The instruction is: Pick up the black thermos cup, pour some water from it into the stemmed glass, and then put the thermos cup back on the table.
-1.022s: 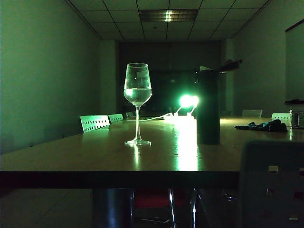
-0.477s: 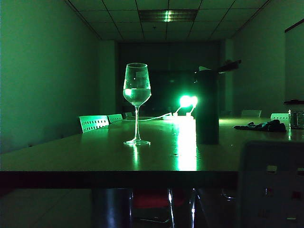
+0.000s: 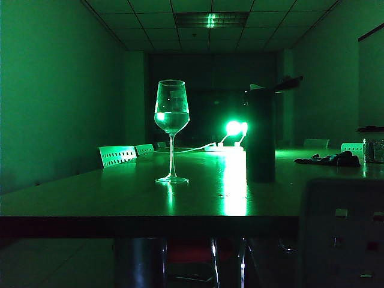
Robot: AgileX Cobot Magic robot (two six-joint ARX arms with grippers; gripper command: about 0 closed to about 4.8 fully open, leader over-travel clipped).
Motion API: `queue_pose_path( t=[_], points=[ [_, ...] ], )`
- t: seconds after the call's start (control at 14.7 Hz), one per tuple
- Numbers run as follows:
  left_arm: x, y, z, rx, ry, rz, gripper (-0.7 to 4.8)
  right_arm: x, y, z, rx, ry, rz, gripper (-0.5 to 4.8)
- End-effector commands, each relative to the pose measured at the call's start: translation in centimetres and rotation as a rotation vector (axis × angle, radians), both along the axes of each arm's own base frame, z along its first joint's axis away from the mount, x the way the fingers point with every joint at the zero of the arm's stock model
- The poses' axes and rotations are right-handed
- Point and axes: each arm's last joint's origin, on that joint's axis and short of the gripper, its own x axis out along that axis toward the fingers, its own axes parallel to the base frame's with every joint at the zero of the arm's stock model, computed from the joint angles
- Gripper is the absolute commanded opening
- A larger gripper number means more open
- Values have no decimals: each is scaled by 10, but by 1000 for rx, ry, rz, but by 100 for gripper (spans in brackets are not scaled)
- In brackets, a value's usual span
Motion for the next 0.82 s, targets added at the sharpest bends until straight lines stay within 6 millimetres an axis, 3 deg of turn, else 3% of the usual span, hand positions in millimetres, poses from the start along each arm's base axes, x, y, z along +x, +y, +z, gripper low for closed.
queue_pose_path(
  t=[0.07,0.34,0.82],
  points=[
    [1,0,1,7,-21,12,-5,1,-4,8,-45,-87,18,-1],
    [1,6,9,31,-98,199,-5,1,-5,10,-39,-109,43,-1],
    [1,6,9,30,-98,199,-5,1,-5,10,-39,-109,43,-1]
  ],
)
